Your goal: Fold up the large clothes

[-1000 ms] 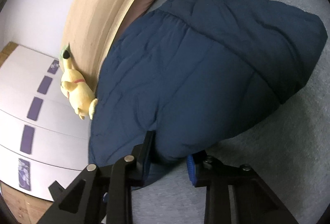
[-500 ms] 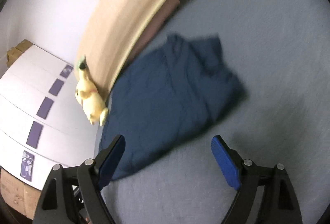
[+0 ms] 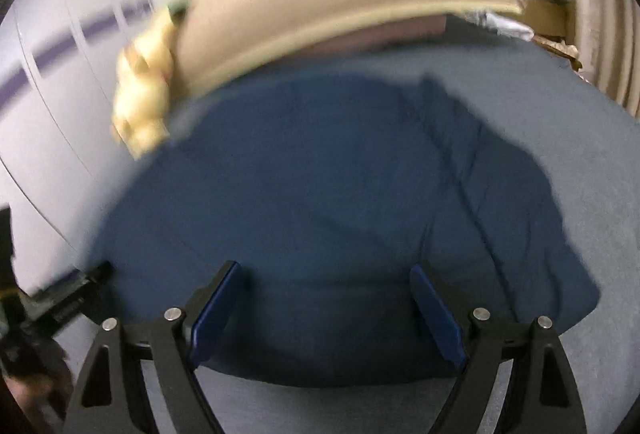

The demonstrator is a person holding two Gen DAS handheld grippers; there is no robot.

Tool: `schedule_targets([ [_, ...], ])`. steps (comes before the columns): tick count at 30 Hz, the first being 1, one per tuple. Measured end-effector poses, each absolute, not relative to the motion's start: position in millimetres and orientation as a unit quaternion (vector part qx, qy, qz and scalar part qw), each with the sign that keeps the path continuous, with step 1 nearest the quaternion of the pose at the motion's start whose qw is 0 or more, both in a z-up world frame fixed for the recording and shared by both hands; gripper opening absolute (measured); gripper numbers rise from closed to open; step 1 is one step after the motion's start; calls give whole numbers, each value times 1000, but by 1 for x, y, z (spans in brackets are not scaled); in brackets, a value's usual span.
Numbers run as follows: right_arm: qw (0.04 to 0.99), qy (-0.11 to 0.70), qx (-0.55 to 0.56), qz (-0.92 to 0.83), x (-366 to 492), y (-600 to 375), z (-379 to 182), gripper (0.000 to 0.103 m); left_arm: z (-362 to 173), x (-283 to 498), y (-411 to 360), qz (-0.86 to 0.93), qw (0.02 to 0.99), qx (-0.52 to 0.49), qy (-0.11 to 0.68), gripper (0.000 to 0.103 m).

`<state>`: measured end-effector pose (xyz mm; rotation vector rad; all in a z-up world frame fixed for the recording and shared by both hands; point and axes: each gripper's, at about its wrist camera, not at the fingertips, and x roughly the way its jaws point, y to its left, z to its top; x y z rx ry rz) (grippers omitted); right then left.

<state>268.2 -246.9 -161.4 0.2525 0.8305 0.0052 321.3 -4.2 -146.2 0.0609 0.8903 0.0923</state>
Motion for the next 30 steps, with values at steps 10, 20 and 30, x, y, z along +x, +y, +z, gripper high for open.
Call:
schedule_targets([
  [10, 900, 343, 264, 41, 260, -360, -96, 103, -102, 353, 80, -43, 894, -109, 433, 83],
  [20, 811, 411, 415, 40, 298, -487, -173, 103, -153, 411, 133, -135, 774, -331, 523, 84],
  [30, 779, 467, 398, 130, 344, -451, -202, 81, -167, 424, 81, -197, 755, -271, 564, 68],
])
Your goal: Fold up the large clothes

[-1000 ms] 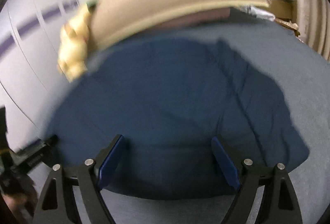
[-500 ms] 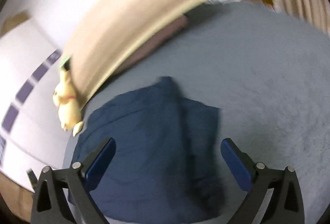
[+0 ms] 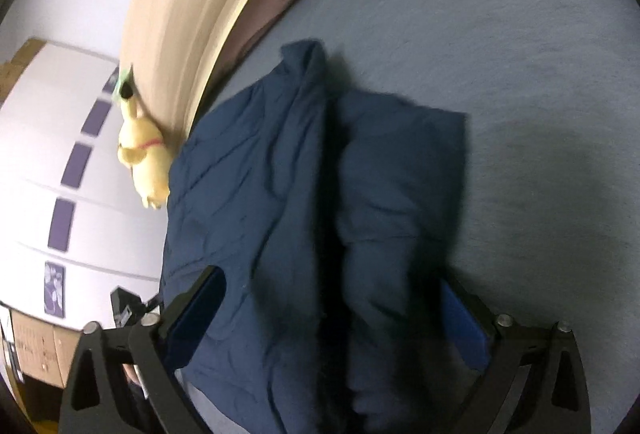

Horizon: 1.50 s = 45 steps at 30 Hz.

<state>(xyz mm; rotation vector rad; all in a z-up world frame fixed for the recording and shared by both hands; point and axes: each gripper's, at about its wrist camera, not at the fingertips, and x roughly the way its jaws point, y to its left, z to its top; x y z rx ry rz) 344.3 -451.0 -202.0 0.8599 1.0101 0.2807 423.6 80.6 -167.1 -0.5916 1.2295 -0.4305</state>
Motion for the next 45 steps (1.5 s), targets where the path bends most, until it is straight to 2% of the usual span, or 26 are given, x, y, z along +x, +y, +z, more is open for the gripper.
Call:
schedule_targets([
  [1, 779, 482, 381, 126, 350, -444, -202, 60, -166, 423, 74, -197, 758, -255, 567, 51],
  [2, 779, 492, 368, 124, 354, -438, -202, 51, -163, 422, 70, -191, 762, -247, 568, 44],
  [5, 797, 499, 317, 124, 359, -422, -183, 31, -152, 423, 58, -183, 774, -221, 564, 27],
  [8, 817, 487, 285, 118, 354, -414, -152, 23, -127, 419, 46, -176, 795, -186, 549, 17],
  [13, 849, 457, 235, 125, 347, -394, -87, 18, -78, 419, 39, -177, 823, -170, 513, 15],
  [22, 901, 377, 162, 139, 301, -378, 43, 16, 29, 382, 52, -203, 869, -150, 426, 15],
  [25, 913, 350, 151, 142, 273, -382, 73, 16, 58, 358, 53, -216, 880, -147, 397, 15],
  [29, 923, 327, 145, 140, 238, -387, 88, 16, 70, 333, 58, -224, 890, -141, 371, 15],
  [32, 924, 322, 153, 141, 215, -392, 80, 16, 57, 315, 61, -229, 890, -143, 368, 15],
  [35, 919, 335, 161, 134, 202, -396, 48, 16, 35, 302, 61, -230, 887, -143, 375, 15],
  [42, 876, 414, 223, 104, 193, -405, -98, 16, -85, 275, 66, -192, 859, -168, 445, 16],
  [45, 850, 447, 267, 84, 184, -415, -154, 24, -129, 274, 74, -174, 838, -183, 484, 24],
])
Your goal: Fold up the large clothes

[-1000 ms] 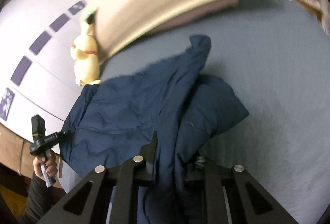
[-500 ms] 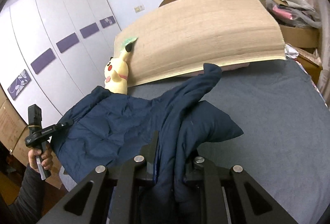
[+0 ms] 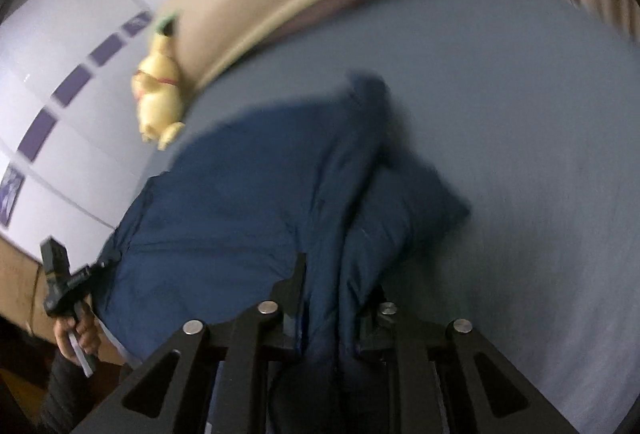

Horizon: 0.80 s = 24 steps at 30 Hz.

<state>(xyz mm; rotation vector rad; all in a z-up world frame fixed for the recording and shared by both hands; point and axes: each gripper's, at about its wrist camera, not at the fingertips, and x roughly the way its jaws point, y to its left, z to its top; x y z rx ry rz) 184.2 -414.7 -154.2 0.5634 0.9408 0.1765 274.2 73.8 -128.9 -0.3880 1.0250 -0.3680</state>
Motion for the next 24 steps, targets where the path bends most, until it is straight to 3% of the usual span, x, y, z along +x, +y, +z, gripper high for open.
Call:
schedule_targets([
  [1, 842, 446, 294, 77, 179, -421, -167, 38, -134, 273, 77, -170, 836, -186, 487, 32],
  [2, 836, 446, 312, 73, 177, -427, -173, 57, -134, 273, 80, -165, 835, -185, 491, 37],
  [4, 818, 455, 348, 59, 172, -442, -181, 75, -125, 273, 84, -161, 832, -179, 500, 44],
  [9, 822, 424, 379, 48, 158, -484, -154, 76, -72, 271, 105, -132, 866, -137, 462, 59],
  [11, 844, 398, 359, 37, 161, -490, -131, 82, -55, 280, 105, -123, 882, -132, 434, 69],
  [13, 852, 391, 343, 52, 179, -482, -115, 86, -51, 294, 95, -131, 880, -137, 435, 70],
  [18, 851, 443, 277, 45, 235, -449, -137, 82, -76, 322, 45, -152, 870, -113, 455, 70],
  [19, 845, 456, 274, 43, 242, -445, -148, 54, -86, 328, 37, -141, 867, -102, 466, 70],
  [20, 841, 478, 249, 37, 247, -439, -159, 32, -98, 332, 31, -127, 864, -85, 480, 61],
  [22, 845, 482, 229, 26, 248, -434, -168, 31, -128, 343, 22, -81, 852, -37, 515, 40],
  [24, 845, 481, 233, 22, 248, -435, -169, 31, -136, 346, 27, -85, 848, -60, 519, 40],
])
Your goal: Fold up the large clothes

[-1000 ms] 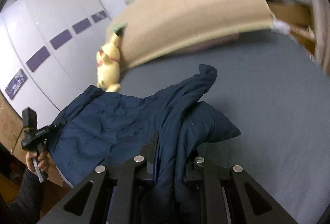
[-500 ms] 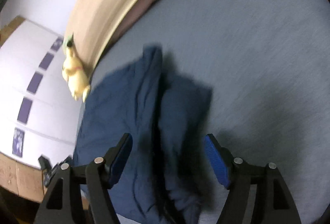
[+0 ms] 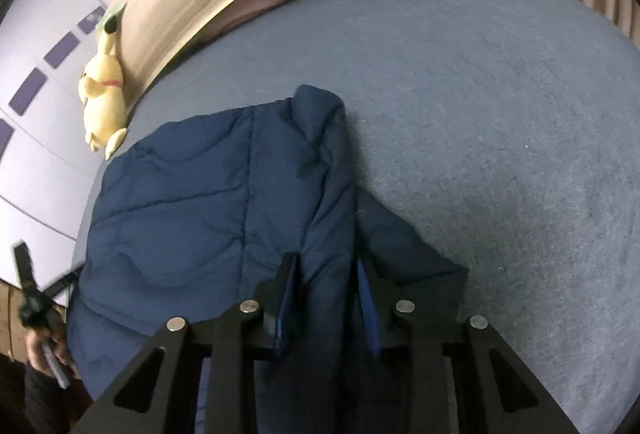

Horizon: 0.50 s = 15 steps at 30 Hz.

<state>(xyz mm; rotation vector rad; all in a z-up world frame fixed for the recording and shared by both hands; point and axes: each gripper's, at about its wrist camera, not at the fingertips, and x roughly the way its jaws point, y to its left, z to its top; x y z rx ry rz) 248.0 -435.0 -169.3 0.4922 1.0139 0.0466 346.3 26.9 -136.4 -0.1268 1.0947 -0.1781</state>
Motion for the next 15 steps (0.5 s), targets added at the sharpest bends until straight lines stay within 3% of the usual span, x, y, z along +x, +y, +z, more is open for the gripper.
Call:
schedule_targets([
  [3, 849, 483, 212, 9, 248, -433, -155, 35, -121, 347, 31, -75, 852, -64, 514, 40],
  [6, 875, 443, 190, -37, 253, -429, -118, 59, -82, 344, 31, -45, 883, -43, 465, 42],
  [8, 890, 412, 194, -35, 255, -421, -97, 76, -65, 347, 22, -42, 894, -43, 444, 60],
  [15, 911, 399, 103, -22, 311, -321, -92, 79, -71, 369, -83, -90, 892, -1, 444, 64],
])
